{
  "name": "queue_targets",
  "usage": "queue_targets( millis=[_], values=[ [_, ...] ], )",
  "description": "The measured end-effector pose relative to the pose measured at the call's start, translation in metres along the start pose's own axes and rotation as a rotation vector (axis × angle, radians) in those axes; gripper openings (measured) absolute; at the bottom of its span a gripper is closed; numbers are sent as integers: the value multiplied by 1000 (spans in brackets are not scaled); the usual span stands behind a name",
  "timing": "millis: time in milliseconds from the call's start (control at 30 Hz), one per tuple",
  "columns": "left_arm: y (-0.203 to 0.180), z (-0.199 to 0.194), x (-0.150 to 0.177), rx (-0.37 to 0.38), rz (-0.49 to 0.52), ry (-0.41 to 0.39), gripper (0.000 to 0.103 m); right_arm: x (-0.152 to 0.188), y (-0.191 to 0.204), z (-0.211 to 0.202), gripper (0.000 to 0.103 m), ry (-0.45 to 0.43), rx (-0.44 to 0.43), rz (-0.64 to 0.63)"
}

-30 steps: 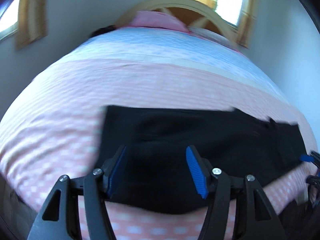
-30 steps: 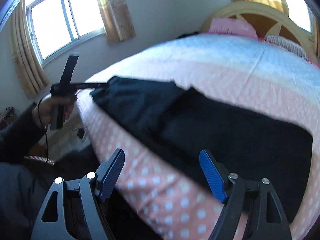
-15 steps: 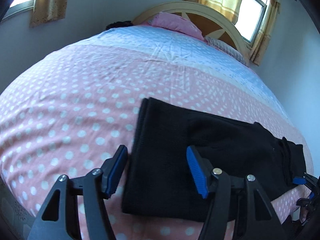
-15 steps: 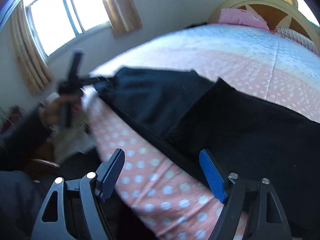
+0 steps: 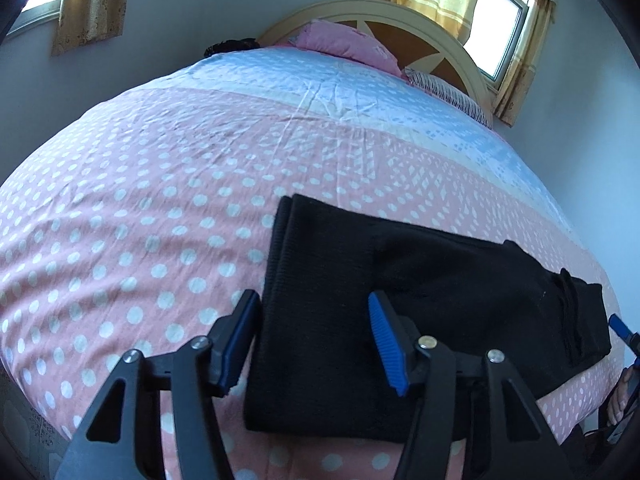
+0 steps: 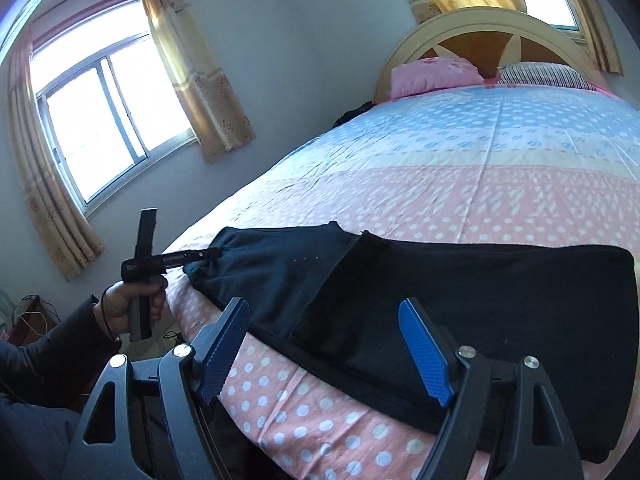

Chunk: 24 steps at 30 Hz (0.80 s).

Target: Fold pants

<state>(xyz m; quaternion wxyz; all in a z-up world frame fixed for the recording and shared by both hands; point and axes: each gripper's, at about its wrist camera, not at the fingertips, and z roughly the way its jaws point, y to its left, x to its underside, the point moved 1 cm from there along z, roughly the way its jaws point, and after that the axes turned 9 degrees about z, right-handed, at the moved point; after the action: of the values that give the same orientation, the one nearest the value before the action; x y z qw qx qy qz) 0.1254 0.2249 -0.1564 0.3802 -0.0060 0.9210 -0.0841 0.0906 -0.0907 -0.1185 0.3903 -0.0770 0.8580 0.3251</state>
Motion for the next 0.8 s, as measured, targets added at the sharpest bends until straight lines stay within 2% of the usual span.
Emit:
queue_targets(
  millis=[467, 567, 633, 667, 700, 800],
  values=[
    [7, 4, 2, 3, -18, 18, 59, 9, 10, 4, 78, 9, 2, -39],
    [9, 6, 4, 67, -54, 18, 50, 9, 12, 4, 78, 10, 6, -37],
    [12, 5, 5, 117, -82, 16, 35, 9, 13, 3, 78, 6, 5, -39],
    [15, 5, 5, 182, -124, 17, 22, 8, 13, 2, 78, 2, 7, -41],
    [16, 3, 5, 198, -149, 19, 21, 8, 14, 1, 78, -4, 9, -42],
    [7, -7, -2, 191, -114, 8, 21, 5, 12, -3, 78, -23, 12, -37]
  ],
)
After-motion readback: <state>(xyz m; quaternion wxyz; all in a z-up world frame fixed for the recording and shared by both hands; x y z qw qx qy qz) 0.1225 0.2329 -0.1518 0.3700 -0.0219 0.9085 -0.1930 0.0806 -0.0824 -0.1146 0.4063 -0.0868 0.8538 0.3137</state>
